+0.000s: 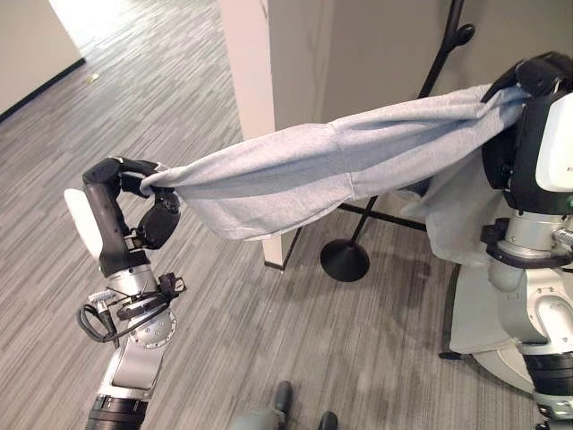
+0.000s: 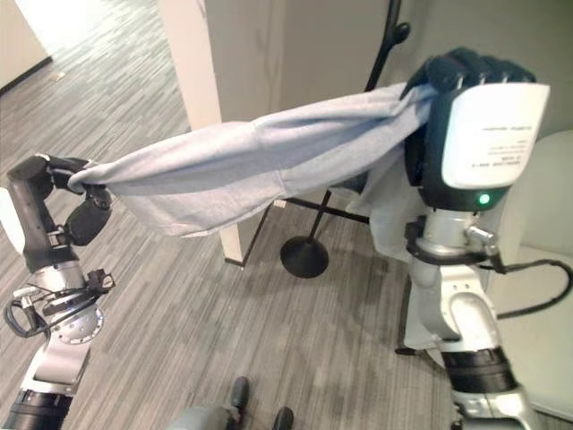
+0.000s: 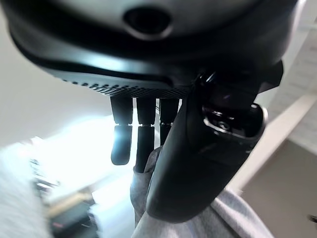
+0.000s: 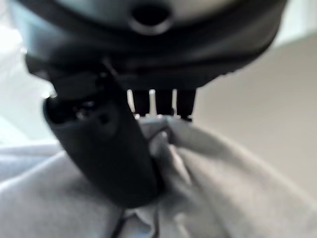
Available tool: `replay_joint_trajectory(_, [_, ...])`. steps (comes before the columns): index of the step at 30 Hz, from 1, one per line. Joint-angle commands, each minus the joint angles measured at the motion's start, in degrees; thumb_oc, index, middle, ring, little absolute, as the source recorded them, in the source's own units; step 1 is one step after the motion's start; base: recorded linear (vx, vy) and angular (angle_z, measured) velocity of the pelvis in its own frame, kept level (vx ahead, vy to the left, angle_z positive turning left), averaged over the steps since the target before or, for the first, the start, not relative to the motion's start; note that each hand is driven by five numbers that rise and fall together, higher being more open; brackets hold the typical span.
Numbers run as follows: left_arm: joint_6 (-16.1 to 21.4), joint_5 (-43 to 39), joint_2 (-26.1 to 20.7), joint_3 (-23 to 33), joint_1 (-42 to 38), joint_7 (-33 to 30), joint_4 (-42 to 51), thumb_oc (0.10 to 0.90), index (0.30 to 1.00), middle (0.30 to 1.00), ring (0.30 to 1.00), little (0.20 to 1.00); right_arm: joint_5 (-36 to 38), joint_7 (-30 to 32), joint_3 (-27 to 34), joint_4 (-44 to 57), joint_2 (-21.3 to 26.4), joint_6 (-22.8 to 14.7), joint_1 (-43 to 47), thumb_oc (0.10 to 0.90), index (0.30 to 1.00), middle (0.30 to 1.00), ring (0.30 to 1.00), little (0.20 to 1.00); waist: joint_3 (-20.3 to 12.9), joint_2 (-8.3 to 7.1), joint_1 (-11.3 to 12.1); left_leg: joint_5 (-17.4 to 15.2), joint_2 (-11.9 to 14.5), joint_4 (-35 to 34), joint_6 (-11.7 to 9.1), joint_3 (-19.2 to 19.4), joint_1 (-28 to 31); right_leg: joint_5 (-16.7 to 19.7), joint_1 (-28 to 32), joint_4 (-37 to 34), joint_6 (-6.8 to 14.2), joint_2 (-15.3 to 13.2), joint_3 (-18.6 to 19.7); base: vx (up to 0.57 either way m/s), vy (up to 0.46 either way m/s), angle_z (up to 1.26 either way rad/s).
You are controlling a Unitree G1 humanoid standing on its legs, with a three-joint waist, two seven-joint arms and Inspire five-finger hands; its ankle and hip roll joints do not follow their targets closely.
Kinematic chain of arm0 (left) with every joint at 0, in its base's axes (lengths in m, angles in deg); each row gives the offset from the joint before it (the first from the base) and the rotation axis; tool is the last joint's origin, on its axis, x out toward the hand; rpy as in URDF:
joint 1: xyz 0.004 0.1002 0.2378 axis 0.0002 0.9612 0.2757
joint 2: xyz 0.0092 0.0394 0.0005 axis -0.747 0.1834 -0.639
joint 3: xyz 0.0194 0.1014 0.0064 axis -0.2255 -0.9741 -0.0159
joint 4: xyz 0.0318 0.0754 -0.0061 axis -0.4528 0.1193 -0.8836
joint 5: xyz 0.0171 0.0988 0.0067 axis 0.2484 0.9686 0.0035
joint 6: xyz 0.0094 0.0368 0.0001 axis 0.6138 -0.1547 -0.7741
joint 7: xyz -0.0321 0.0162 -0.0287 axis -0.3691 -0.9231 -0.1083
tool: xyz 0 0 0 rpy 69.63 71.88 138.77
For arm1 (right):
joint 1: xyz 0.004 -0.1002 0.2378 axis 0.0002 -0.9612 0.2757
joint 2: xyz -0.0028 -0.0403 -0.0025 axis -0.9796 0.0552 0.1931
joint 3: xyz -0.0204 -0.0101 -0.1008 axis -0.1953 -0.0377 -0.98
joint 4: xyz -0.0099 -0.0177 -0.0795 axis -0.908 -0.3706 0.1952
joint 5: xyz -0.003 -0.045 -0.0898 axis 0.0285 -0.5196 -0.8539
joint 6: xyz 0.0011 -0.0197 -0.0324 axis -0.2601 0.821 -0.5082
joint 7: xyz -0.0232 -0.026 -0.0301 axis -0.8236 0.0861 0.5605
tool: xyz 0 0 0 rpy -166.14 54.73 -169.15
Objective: Hang the clothes on the sofa on the clothes rack.
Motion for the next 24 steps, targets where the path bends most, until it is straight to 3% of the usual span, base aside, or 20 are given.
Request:
replay_joint_trajectory(1, [3.02,-0.21,-4.17,0.36,-8.50,-2.78,-1.36,0.400,0.300,0.300,0.300,0.300,-3.14,2.77,5.56,-4.21,3.23,5.37,7.16,0.400,0.300,0.300,0.300,0.300,-5.54,-1.43,2.38,-7.67,2.38,0.26,-4.28,0.83,6.37,-1.96,-1.62,15.29,8.36,-1.62,-4.71,0.19,0.023,-0.08])
replay_joint_trajectory(2, [3.02,-0.18,-4.22,0.34,-8.74,-2.97,-1.59,0.400,0.300,0.300,0.300,0.300,-3.11,2.80,5.30,-4.53,3.29,5.41,7.62,0.400,0.300,0.300,0.300,0.300,-5.30,-1.38,2.37,-7.56,2.28,0.05,-4.11,0.89,6.54,-2.24,-2.05,16.32,8.69,-1.90,-4.59,0.15,0.090,-0.21])
replay_joint_trajectory(3, [2.15,1.17,-5.25,-0.69,-11.83,-4.01,-2.64,0.400,0.300,0.300,0.300,0.300,-2.65,2.97,4.99,-6.33,3.85,5.95,8.48,0.400,0.300,0.300,0.300,0.300,-5.01,-0.37,1.18,-7.21,3.28,-2.08,-3.81,0.84,8.85,0.63,-5.83,23.58,11.88,-3.06,-4.02,0.09,0.087,-0.27])
replay_joint_trajectory(5, [1.81,2.16,-5.86,-1.80,-14.38,-4.61,-3.94,0.400,0.300,0.300,0.300,0.300,-2.25,3.61,4.77,-8.74,5.25,7.12,9.60,0.400,0.300,0.300,0.300,0.300,-5.34,0.44,1.08,-6.74,3.37,-4.85,-3.96,0.32,10.89,0.24,-7.68,24.41,11.83,-6.46,-4.63,0.13,0.040,-0.08])
replay_joint_trajectory(7, [2.18,2.00,-6.22,-2.85,-16.99,-3.71,-4.08,0.400,0.300,0.300,0.300,0.300,-1.24,3.14,4.01,-10.38,6.47,7.14,10.40,0.400,0.300,0.300,0.300,0.300,-5.67,0.79,0.63,-6.76,4.32,-6.30,-4.64,-0.27,11.75,-1.79,-7.24,20.01,9.62,-9.41,-5.03,0.13,-0.080,0.16])
replay_joint_trajectory(10, [2.27,1.41,-7.01,-3.50,-19.02,-2.95,-4.98,0.400,0.300,0.300,0.300,0.300,0.45,2.83,3.15,-11.65,7.50,6.51,11.64,0.400,0.300,0.300,0.300,0.300,-6.02,0.91,0.39,-7.32,4.84,-6.36,-5.39,-1.05,12.17,0.06,-6.13,12.78,8.91,-11.20,-3.53,0.19,-0.135,0.26])
replay_joint_trajectory(12, [1.38,1.98,-9.83,-2.59,-20.68,-2.72,-7.18,0.400,0.300,0.300,0.300,0.300,1.28,2.98,2.33,-13.52,8.59,7.12,11.67,0.400,0.300,0.300,0.300,0.300,-6.58,0.67,0.08,-9.59,6.23,-6.42,-6.37,-1.88,14.81,7.55,-7.47,5.92,10.80,-16.09,-0.73,0.40,-0.283,0.21])
replay_joint_trajectory(14, [0.84,2.59,-11.21,-2.01,-21.65,-2.89,-8.61,0.400,0.300,0.300,0.300,0.300,1.13,2.88,1.95,-13.35,8.51,7.00,12.27,0.400,0.300,0.300,0.300,0.300,-6.29,0.09,0.03,-10.29,6.63,-6.41,-6.80,-1.49,15.78,7.91,-6.69,4.21,11.04,-15.89,-0.27,0.29,-0.217,0.12])
replay_joint_trajectory(15, [0.04,3.57,-12.97,-1.13,-22.17,-3.06,-10.02,0.400,0.300,0.300,0.300,0.300,2.09,2.84,1.71,-13.15,8.25,5.59,11.92,0.400,0.300,0.300,0.300,0.300,-6.84,-1.52,-0.20,-11.13,7.37,-6.37,-7.57,-1.48,17.13,8.17,-5.87,3.53,11.48,-14.87,0.15,0.31,-0.211,0.07])
replay_joint_trajectory(16, [-0.07,3.50,-13.43,-0.76,-21.97,-3.13,-10.37,0.400,0.300,0.300,0.300,0.300,2.63,3.12,1.78,-13.29,8.03,4.83,11.59,0.400,0.300,0.300,0.300,0.300,-7.08,-2.20,-0.27,-11.25,8.25,-6.37,-8.03,-1.75,17.77,8.02,-5.55,3.41,11.58,-14.21,0.36,0.42,-0.308,0.18])
replay_joint_trajectory(18, [-0.57,3.41,-15.37,-0.51,-22.98,-3.07,-11.82,0.400,0.300,0.300,0.300,0.300,5.21,4.23,1.35,-14.24,8.50,1.85,11.43,0.400,0.300,0.300,0.300,0.300,-8.49,-3.10,-0.66,-11.52,12.36,-6.34,-10.19,-2.43,18.98,6.16,-4.62,2.66,11.15,-10.77,-0.80,0.34,-0.327,0.23])
replay_joint_trajectory(21, [-1.26,3.03,-17.60,-0.40,-23.88,-2.85,-13.23,0.400,0.300,0.300,0.300,0.300,8.08,5.31,1.16,-14.56,9.57,-0.64,12.10,0.400,0.300,0.300,0.300,0.300,-9.05,-2.46,-0.72,-9.19,16.67,-3.20,-11.92,-4.15,18.72,3.22,-3.43,2.20,8.94,-6.26,-2.38,0.24,-0.281,-0.12])
replay_joint_trajectory(24, [-1.28,3.51,-18.99,1.53,-23.02,-2.70,-12.08,0.400,0.300,0.300,0.300,0.300,8.06,6.63,1.98,-13.21,10.12,-1.44,12.21,0.400,0.300,0.300,0.300,0.300,-8.50,-2.40,-0.12,-6.22,18.17,5.37,-12.89,-5.56,16.33,1.20,-0.95,1.18,6.52,-2.81,-3.14,0.17,-0.206,0.16])
